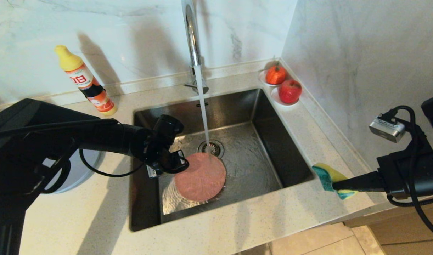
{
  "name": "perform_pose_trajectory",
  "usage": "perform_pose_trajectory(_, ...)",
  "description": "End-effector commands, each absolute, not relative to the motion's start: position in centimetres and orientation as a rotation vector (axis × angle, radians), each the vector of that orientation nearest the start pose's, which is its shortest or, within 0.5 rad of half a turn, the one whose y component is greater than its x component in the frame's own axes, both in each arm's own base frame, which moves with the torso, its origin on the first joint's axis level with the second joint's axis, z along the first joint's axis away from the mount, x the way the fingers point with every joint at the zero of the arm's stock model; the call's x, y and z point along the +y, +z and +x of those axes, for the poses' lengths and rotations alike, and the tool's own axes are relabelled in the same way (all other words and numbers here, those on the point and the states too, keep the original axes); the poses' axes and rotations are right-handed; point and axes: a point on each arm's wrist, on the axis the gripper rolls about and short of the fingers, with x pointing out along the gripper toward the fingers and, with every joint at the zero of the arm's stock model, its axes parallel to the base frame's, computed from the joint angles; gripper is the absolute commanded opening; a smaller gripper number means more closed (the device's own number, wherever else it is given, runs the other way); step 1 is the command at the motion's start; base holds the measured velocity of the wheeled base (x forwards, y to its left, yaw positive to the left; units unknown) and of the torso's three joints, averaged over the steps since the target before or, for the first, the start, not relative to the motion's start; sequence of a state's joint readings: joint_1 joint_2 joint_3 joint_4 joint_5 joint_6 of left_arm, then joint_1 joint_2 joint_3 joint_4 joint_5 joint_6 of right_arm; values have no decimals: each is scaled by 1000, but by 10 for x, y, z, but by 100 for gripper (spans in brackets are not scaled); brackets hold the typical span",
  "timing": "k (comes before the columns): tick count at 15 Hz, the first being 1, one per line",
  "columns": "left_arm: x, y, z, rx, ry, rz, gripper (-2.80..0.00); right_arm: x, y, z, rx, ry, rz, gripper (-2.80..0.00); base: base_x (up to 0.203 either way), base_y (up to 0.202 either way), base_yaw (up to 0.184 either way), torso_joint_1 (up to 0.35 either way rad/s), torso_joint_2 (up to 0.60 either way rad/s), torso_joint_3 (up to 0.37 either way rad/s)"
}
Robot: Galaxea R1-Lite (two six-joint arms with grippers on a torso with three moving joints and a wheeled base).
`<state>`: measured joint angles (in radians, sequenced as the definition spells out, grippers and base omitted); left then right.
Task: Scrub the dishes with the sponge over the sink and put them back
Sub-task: Rinse the plate
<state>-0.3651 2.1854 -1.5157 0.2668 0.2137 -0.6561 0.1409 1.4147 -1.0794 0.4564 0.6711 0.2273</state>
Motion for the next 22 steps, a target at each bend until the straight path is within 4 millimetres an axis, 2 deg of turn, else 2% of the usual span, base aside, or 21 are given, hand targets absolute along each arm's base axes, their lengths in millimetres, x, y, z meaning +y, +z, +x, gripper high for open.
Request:
perform_pose_trajectory(1,-142,129,386,868,150,-357,-280,44,240,207,877,681,420,-280,0,0,0,0,0,0)
perform_pose_trajectory(8,-136,147,373,815,186,-348,-280,44,238,207,886,679,423,-280,0,0,0,0,0,0)
perform_pose_trajectory(18,-127,190,348,733,156,-388,-280,42,237,205,886,675,425,-280,0,0,0,0,0,0)
perform_pose_trajectory(22,-126,188,346,740,159,-387,-280,42,238,204,881,680,425,-280,0,0,0,0,0,0)
